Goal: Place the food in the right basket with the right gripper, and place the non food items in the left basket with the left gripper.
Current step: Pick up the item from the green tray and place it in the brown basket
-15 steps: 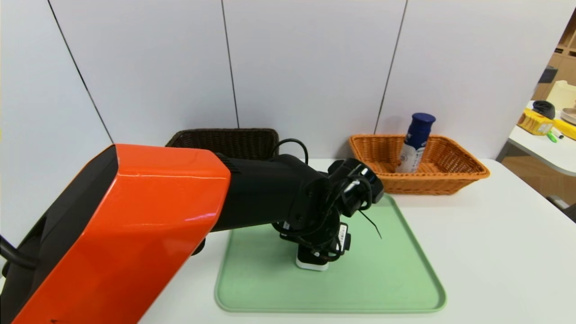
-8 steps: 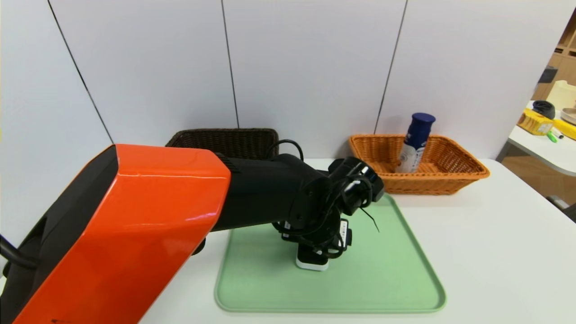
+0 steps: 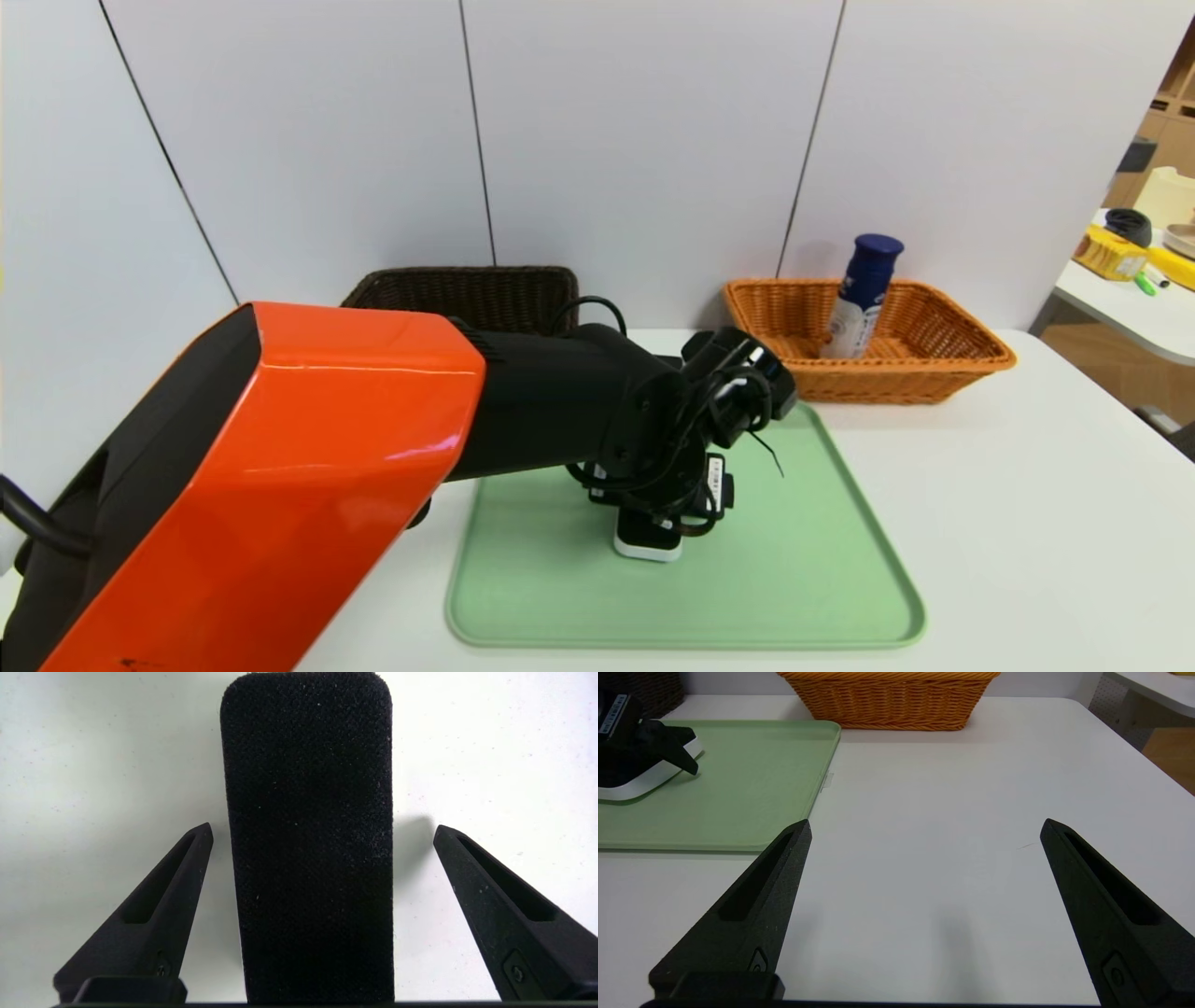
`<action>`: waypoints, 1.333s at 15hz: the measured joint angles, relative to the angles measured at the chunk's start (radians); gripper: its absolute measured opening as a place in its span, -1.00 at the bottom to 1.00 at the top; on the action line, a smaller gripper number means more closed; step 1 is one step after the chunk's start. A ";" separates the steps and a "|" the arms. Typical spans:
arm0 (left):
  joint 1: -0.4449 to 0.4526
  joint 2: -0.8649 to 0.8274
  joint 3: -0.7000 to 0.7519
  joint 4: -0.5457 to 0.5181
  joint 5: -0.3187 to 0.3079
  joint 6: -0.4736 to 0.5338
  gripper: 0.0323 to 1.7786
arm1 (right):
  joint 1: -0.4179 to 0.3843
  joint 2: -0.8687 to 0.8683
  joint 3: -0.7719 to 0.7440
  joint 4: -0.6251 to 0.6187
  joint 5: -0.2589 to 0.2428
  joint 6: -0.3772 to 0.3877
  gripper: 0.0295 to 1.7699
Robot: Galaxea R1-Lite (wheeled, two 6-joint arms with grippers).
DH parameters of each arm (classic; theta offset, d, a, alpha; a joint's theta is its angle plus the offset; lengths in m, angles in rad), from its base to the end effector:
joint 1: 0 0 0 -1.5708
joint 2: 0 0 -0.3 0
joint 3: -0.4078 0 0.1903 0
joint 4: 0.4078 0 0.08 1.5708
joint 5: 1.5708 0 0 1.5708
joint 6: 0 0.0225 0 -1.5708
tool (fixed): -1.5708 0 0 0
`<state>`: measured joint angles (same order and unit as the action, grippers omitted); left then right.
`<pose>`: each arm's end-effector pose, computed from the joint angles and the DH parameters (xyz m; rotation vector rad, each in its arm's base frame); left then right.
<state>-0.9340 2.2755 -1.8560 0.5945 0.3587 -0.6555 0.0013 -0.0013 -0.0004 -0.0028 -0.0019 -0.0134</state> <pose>0.2668 -0.3475 0.1405 0.0146 0.9286 -0.2287 -0.0229 -0.0001 0.0758 -0.0134 -0.0045 -0.0006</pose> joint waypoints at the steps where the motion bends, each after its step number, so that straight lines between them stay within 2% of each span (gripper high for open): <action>1: 0.000 0.001 0.000 0.000 0.000 0.000 0.90 | 0.000 0.000 0.000 0.000 0.000 0.000 0.91; 7: 0.006 0.003 -0.001 0.004 0.000 0.005 0.89 | 0.000 0.000 0.000 0.000 0.000 0.000 0.91; 10: 0.007 0.002 -0.001 0.010 0.000 0.007 0.30 | 0.000 0.000 0.000 0.000 0.000 0.000 0.91; 11: 0.007 0.002 -0.001 0.009 0.000 0.008 0.17 | 0.000 0.000 0.000 0.000 0.001 0.000 0.91; 12: 0.007 0.002 -0.001 0.009 0.000 0.010 0.12 | 0.000 0.000 0.000 0.000 0.000 0.000 0.91; 20: 0.011 -0.026 0.000 0.015 -0.001 0.021 0.07 | 0.000 0.000 0.000 0.000 0.000 0.000 0.91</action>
<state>-0.9226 2.2496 -1.8555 0.6098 0.3574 -0.6340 0.0013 -0.0013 -0.0004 -0.0028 -0.0017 -0.0134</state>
